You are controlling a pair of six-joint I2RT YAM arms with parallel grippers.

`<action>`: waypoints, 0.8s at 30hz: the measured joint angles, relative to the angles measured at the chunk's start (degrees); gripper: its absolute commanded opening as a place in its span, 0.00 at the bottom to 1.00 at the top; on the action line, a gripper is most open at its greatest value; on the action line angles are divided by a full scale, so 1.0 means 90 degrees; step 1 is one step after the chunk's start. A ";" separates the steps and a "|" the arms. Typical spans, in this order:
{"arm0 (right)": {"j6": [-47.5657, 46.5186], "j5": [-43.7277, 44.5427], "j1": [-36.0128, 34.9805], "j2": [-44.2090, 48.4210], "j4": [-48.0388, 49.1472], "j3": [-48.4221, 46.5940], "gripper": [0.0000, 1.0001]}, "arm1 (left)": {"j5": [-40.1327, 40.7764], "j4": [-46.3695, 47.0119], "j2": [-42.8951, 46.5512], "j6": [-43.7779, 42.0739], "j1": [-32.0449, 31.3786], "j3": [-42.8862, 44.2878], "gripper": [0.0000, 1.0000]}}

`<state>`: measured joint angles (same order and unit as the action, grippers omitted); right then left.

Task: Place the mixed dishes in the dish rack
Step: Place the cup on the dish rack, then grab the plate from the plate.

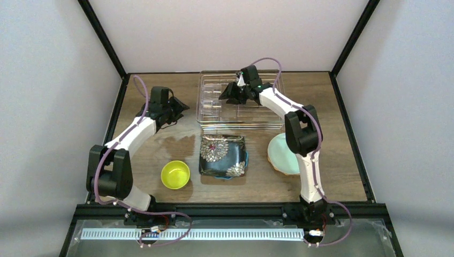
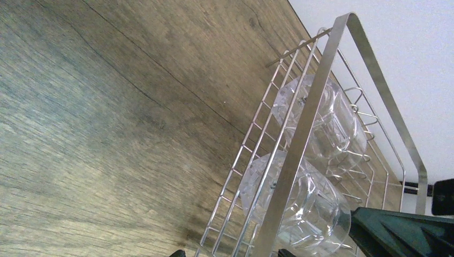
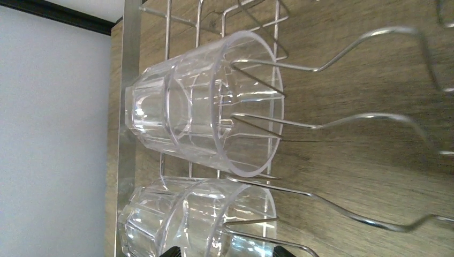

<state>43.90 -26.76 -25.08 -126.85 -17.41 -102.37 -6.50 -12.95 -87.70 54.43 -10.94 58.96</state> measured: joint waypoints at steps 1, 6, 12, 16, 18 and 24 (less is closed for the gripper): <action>-0.0034 0.0049 0.0024 0.0032 -0.0053 -0.0005 0.99 | 0.0000 0.0000 0.0000 0.0000 0.0000 0.0000 1.00; -0.0233 0.0289 0.0107 0.0265 -0.0316 -0.0080 0.99 | 0.0000 0.0000 0.0000 -0.0002 0.0000 0.0000 1.00; -0.0529 0.0631 0.0158 0.0911 -0.0648 -0.0092 0.99 | 0.0002 -0.0002 0.0087 -0.0044 0.0000 0.0000 1.00; -0.0782 0.0838 0.0158 0.1603 -0.0809 0.0012 0.99 | 0.0002 -0.0036 0.0362 -0.0148 -0.0005 -0.0019 1.00; -0.0918 0.0891 0.0158 0.2042 -0.0848 0.0243 0.99 | 0.0002 -0.0051 0.0590 -0.0238 -0.0005 -0.0104 1.00; -0.1440 0.0814 0.0097 0.3271 -0.0886 0.1287 0.99 | 0.0032 -0.0253 0.1345 -0.0435 -0.0005 -0.0529 1.00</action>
<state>30.94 -19.44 -24.21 -97.41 -25.39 -90.78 -6.22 -15.22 -75.59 50.52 -10.98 54.19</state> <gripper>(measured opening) 0.993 0.996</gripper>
